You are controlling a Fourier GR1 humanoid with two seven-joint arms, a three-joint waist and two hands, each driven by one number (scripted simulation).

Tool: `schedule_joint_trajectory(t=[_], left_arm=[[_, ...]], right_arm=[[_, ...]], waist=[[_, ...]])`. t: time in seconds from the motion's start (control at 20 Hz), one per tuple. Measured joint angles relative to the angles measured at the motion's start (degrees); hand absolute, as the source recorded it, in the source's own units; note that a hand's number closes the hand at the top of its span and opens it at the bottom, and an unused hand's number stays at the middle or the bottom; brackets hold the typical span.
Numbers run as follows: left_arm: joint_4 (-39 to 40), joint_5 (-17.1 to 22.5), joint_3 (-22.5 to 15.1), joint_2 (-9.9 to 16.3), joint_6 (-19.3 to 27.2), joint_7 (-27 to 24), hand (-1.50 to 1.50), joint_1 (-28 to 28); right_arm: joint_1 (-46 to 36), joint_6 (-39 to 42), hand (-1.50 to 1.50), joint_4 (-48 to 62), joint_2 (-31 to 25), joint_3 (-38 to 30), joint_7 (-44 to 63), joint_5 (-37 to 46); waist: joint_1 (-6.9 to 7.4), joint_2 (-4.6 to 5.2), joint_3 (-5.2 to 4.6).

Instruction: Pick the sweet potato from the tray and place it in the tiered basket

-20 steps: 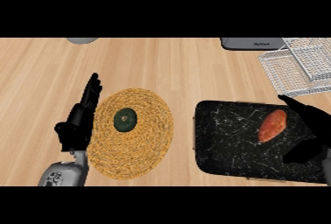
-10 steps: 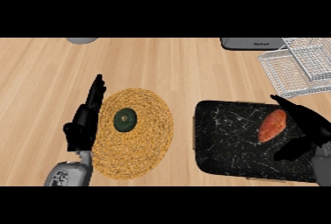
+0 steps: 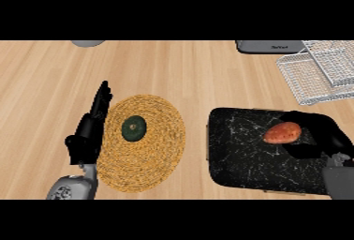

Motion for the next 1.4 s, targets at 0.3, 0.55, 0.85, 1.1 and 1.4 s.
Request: schedule_joint_trajectory(t=[0.3,0.55,0.85,1.1,1.4], left_arm=[[0.07,0.51,0.57,0.43,-0.84,-1.02,0.00,0.75],[0.05,0.39,0.31,0.34,-0.03,0.53,0.00,-0.90],[0.18,0.15,-0.19,0.07,0.10,0.52,0.00,-1.04],[0.77,-0.07,0.40,0.03,0.37,0.31,0.00,-0.93],[-0.66,-0.21,-0.01,-0.06,0.26,0.85,0.00,0.28]], right_arm=[[-0.17,-8.80,1.50,1.75,-0.10,2.78,-3.12,6.66],[-0.30,-9.81,1.50,4.17,-4.07,5.71,-6.61,11.73],[-0.11,-8.67,1.50,6.53,-10.65,10.84,-10.28,19.37],[0.09,-7.50,1.50,2.20,-13.23,8.34,-9.50,20.71],[-1.34,-1.34,1.50,-9.20,-16.20,1.93,-6.11,17.20]], waist=[[0.05,-0.09,-0.13],[0.21,-0.19,-0.32],[0.39,-0.20,-0.32],[-0.07,-0.11,-0.10],[-0.49,-0.23,-0.06]])
